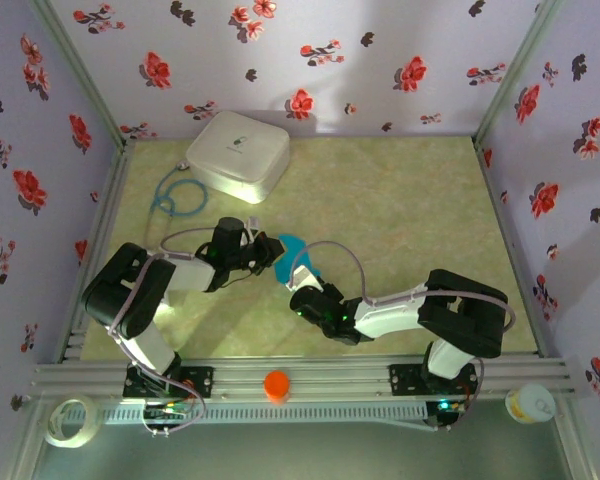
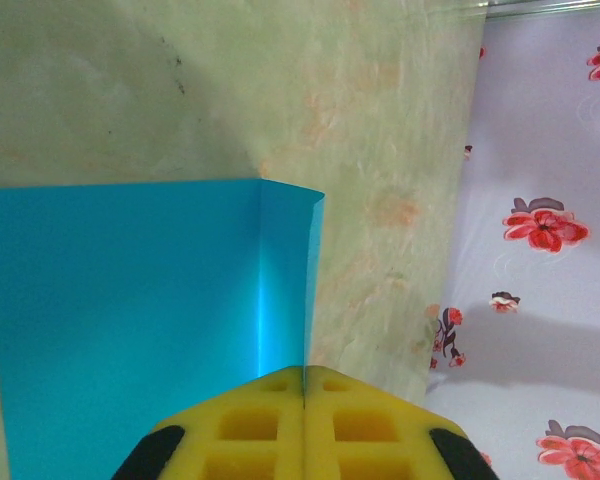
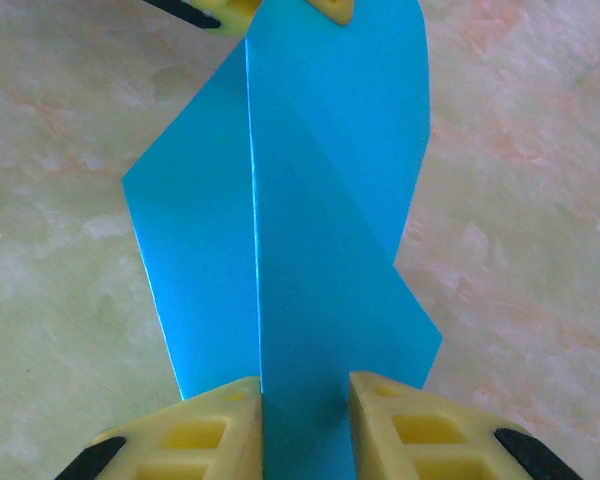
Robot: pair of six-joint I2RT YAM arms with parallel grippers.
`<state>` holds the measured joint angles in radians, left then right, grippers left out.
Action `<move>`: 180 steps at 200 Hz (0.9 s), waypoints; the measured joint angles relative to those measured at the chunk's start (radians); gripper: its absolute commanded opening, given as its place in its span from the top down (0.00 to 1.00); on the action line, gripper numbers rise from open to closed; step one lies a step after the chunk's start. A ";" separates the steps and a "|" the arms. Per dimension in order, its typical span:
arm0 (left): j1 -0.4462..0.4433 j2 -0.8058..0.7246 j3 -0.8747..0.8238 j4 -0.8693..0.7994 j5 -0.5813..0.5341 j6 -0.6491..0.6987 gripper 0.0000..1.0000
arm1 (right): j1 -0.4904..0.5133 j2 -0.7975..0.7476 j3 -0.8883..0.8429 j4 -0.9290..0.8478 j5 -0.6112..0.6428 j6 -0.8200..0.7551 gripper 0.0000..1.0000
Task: Fold a paper plane with a square sheet of paper (pick it up from the middle)
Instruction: Fourth fold the wing at the center of the table.
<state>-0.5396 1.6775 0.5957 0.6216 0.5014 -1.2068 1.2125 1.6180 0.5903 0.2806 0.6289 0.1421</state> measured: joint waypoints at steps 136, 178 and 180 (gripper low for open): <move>0.000 0.000 0.006 0.000 0.000 0.000 1.00 | -0.018 0.000 -0.005 0.014 -0.026 0.035 0.78; 0.000 0.000 0.006 0.000 0.000 0.000 1.00 | -0.023 0.000 -0.016 0.015 -0.027 0.035 0.78; 0.000 0.000 0.006 0.000 0.000 0.000 1.00 | -0.023 0.000 -0.016 0.015 -0.027 0.035 0.78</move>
<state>-0.5396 1.6775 0.6014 0.6212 0.5014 -1.2068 1.1893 1.6176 0.5739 0.2955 0.6022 0.1776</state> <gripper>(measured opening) 0.047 0.225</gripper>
